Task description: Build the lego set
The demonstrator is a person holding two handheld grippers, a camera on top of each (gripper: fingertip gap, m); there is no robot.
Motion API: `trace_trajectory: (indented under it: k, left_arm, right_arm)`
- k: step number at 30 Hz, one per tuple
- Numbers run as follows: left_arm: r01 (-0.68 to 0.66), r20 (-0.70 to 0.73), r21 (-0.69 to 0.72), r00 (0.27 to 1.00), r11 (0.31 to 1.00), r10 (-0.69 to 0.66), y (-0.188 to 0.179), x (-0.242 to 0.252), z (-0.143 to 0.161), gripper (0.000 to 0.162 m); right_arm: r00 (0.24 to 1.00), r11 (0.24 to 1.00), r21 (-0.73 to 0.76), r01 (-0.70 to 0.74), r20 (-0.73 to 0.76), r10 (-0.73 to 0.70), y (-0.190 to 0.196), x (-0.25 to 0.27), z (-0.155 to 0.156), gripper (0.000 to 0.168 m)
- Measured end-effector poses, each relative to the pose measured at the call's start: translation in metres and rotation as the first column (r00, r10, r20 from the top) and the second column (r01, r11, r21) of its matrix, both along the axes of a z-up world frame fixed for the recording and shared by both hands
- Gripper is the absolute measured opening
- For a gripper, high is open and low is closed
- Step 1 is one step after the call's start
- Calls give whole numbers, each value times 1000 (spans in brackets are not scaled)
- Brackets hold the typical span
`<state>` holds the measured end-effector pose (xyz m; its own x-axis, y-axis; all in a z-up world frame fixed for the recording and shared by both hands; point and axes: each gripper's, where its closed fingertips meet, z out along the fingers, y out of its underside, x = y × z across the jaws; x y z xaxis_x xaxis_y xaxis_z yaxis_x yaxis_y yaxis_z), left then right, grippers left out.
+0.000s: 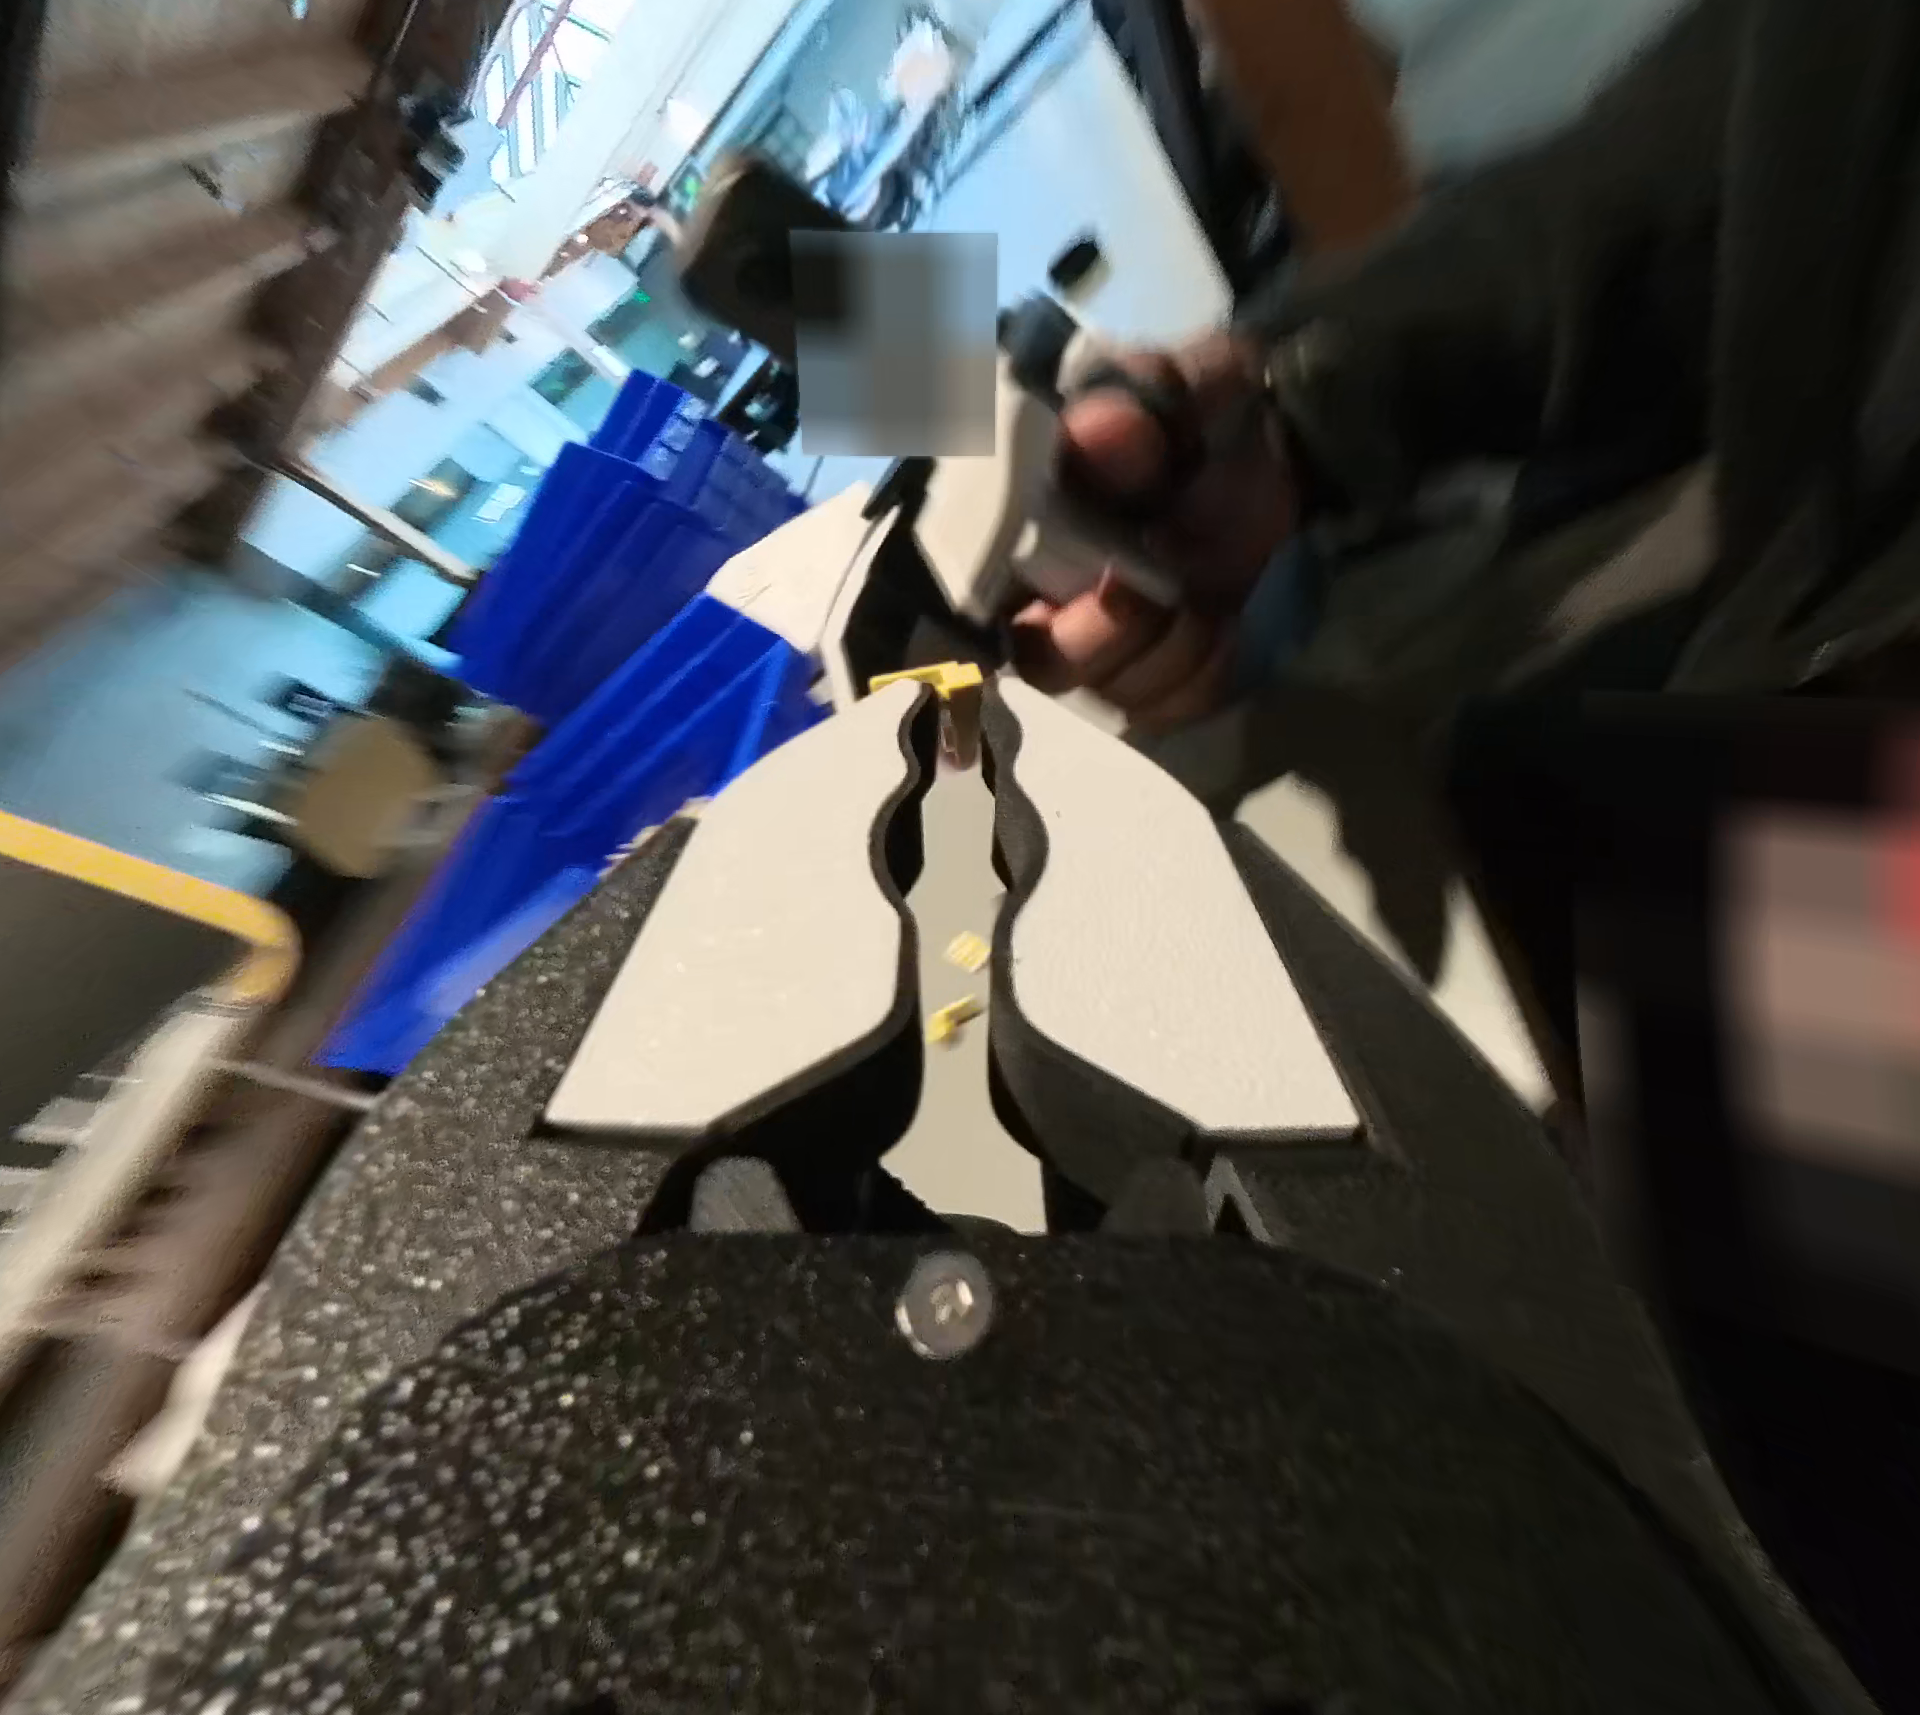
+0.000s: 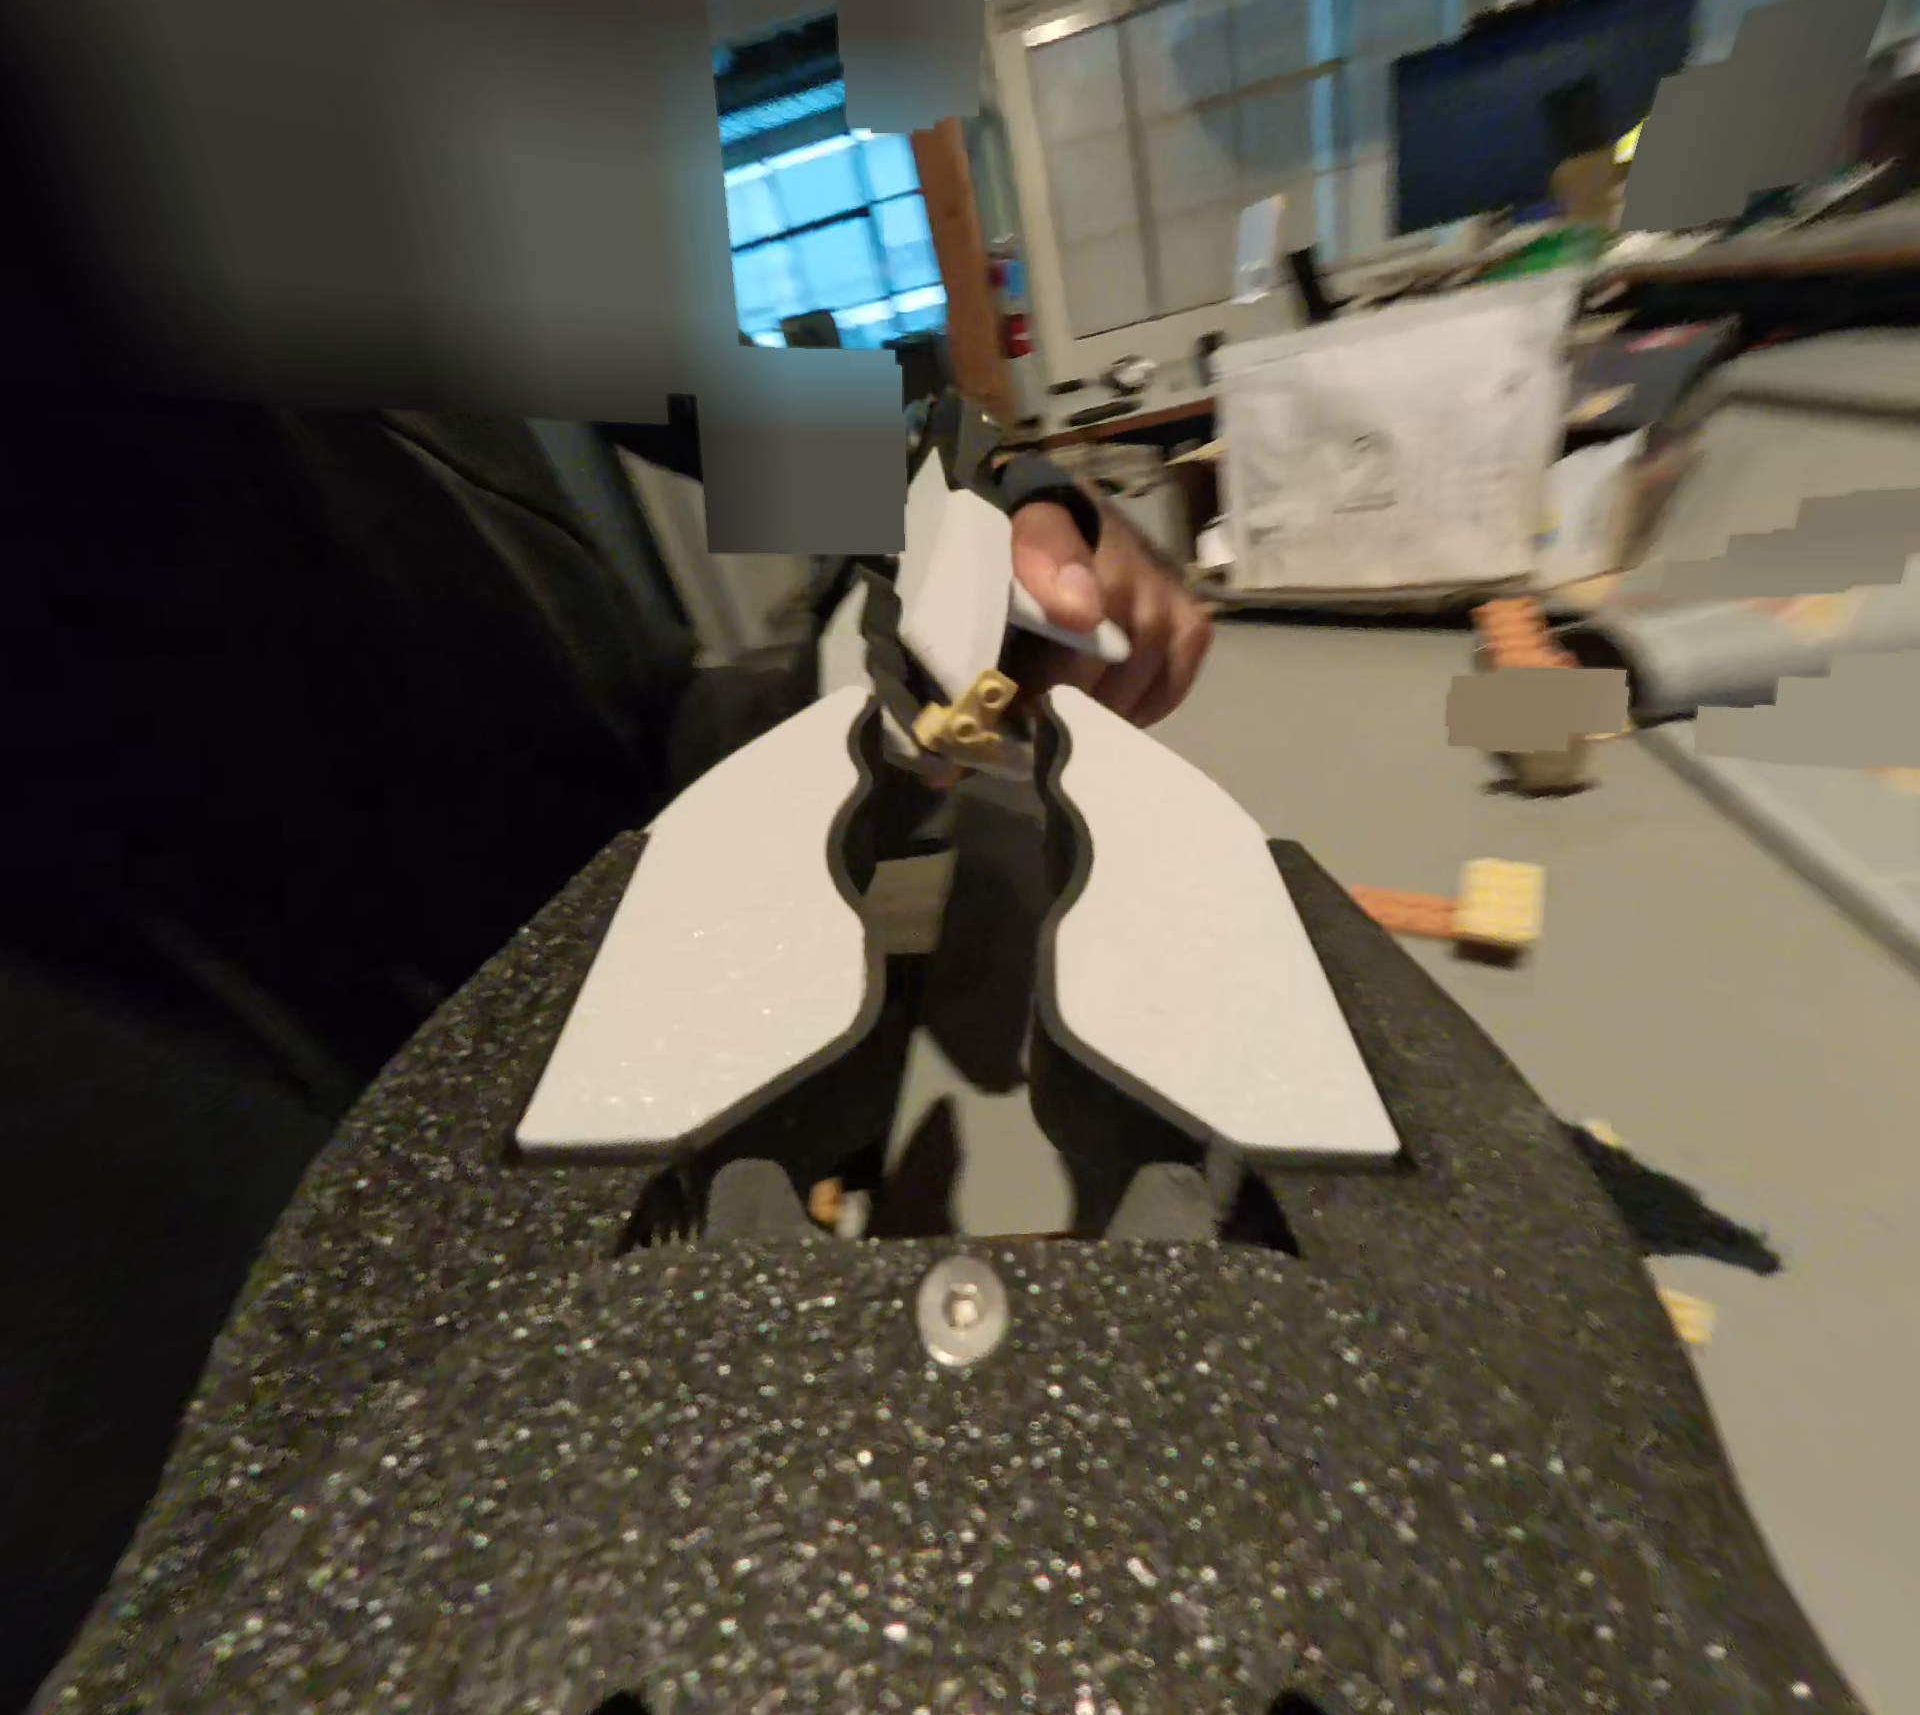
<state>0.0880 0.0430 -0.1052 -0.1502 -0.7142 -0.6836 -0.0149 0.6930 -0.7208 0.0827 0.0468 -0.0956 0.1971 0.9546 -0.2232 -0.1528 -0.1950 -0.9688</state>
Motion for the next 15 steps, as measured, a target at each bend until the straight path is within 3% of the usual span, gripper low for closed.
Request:
trace_trajectory:
  k: [7,15]
  left_arm:
    - [-15,-34,290,999,957,26,-8,0,-10,8]
    - [2,-57,386,998,922,22,-12,-2,-13,7]
  right_arm:
    - [994,988,-113,-106,-2,107,-7,-6,-10,23]
    - [991,982,-129,-136,-3,137,-10,-6,-11,12]
